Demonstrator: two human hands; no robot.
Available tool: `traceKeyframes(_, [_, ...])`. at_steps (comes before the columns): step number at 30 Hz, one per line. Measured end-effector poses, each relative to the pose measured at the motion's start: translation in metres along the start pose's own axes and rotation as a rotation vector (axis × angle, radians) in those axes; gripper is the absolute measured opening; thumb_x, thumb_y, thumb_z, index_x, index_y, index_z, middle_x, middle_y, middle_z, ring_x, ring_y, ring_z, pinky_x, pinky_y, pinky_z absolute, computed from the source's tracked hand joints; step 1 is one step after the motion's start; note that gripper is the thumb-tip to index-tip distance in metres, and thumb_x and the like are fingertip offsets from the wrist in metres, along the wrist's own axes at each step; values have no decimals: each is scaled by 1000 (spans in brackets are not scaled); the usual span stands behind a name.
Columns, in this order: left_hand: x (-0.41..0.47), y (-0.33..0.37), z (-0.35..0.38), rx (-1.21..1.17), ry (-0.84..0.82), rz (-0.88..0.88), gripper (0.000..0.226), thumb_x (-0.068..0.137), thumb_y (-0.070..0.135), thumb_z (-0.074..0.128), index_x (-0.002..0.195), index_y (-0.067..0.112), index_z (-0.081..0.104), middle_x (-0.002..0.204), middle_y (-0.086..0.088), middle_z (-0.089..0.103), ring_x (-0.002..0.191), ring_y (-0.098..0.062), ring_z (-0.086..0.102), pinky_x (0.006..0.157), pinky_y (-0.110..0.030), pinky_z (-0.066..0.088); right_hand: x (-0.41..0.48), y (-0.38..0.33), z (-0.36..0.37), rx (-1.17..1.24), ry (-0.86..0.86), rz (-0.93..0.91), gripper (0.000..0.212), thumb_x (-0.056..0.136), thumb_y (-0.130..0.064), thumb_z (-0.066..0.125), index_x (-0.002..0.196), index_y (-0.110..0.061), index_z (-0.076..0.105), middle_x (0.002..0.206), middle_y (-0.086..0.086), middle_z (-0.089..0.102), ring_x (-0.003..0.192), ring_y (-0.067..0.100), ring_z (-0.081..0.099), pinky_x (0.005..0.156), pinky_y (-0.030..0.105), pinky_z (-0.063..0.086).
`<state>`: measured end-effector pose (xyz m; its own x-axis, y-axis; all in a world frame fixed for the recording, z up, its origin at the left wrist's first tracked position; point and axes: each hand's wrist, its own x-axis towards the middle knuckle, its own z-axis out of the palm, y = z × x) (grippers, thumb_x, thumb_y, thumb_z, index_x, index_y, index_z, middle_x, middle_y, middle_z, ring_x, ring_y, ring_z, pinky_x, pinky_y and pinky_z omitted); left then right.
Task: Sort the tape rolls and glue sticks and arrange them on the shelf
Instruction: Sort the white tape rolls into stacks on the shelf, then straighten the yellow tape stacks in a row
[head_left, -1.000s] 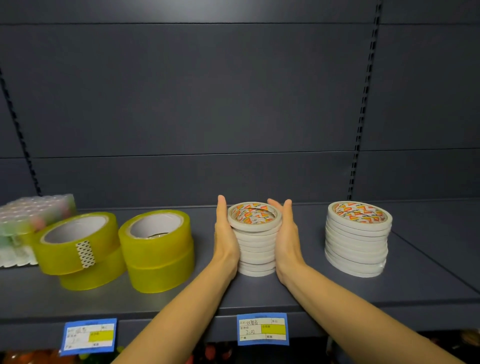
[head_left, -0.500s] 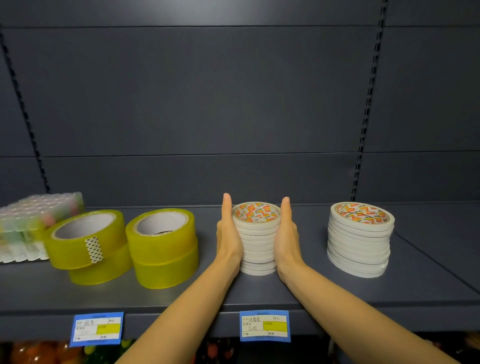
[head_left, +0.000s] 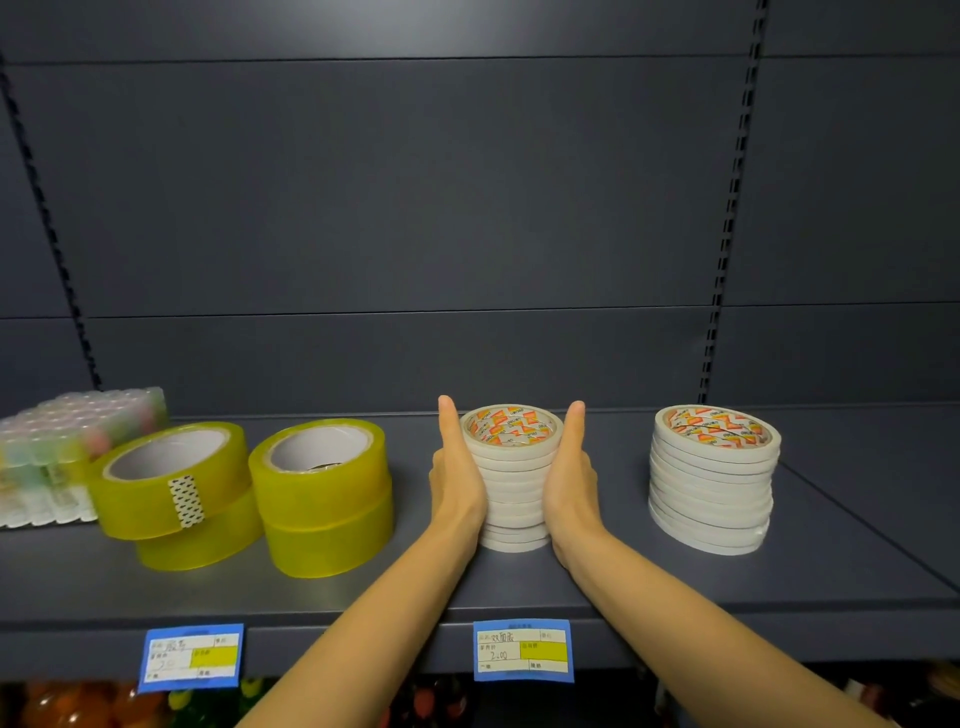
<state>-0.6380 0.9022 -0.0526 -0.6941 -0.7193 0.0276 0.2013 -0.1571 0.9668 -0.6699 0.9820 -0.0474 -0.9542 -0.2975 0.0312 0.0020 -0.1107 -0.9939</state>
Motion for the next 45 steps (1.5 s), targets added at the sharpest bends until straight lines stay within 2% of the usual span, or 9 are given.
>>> traceKeyframes(12, [-6,-2,14,-144,-131,-9,81,87,70,26,105,5,70,107,-17,70,107,-32,64,104,-48,43,7,-1,-22,161,-136,78,71,92,-65,19,119,-17,64,113,6,69,107,22,64,100,42,47])
traceKeyframes(18, [-7,-5,36,-64,-137,3,75,91,65,25,95,7,72,99,-17,72,99,-30,67,99,-48,48,15,-4,-39,129,-14,25,66,95,-59,19,122,-16,62,114,6,68,99,21,65,78,29,52])
traceKeyframes(22, [-6,-6,38,-50,-132,-9,78,89,67,24,101,5,71,102,-17,72,102,-30,66,101,-48,46,17,-3,-40,136,-3,12,66,95,-59,19,122,-16,61,116,7,67,105,23,64,93,38,51])
traceKeyframes(26, [-10,-6,38,4,-116,2,81,89,69,19,105,9,70,106,-14,71,106,-28,64,104,-45,43,18,0,-41,138,11,-12,65,97,-57,17,121,-17,62,118,6,66,108,21,61,94,35,49])
traceKeyframes(31, [-28,4,20,230,-99,160,61,96,55,21,111,18,67,114,-2,68,112,-16,60,107,-39,40,10,-2,-43,137,-8,-295,44,102,-38,21,137,-25,44,136,-1,52,123,14,50,99,26,41])
traceKeyframes(34, [-62,18,-17,373,-43,426,28,98,34,40,100,23,65,101,11,67,99,-2,59,90,-20,43,0,-3,-48,12,6,-568,35,103,-25,29,136,-22,42,139,-6,45,122,5,43,90,5,34])
traceKeyframes(37, [-96,33,-70,466,62,689,18,91,29,51,101,19,63,99,9,66,96,1,58,82,-7,41,-19,-10,-47,-41,16,-901,35,95,-20,37,129,-18,46,128,-17,44,122,5,42,103,16,33])
traceKeyframes(41, [-109,52,-134,436,211,713,11,89,19,55,96,12,62,97,2,64,90,0,57,79,-10,43,-49,-24,-22,-120,-307,-1065,26,90,-26,39,112,-29,52,116,-18,53,111,4,50,98,17,36])
traceKeyframes(45, [-96,44,-164,382,222,417,14,94,12,48,108,12,52,104,0,56,97,-7,51,76,-13,38,-58,-23,30,-261,-501,-744,17,98,-24,44,110,-31,54,118,-13,56,109,-7,49,91,2,33])
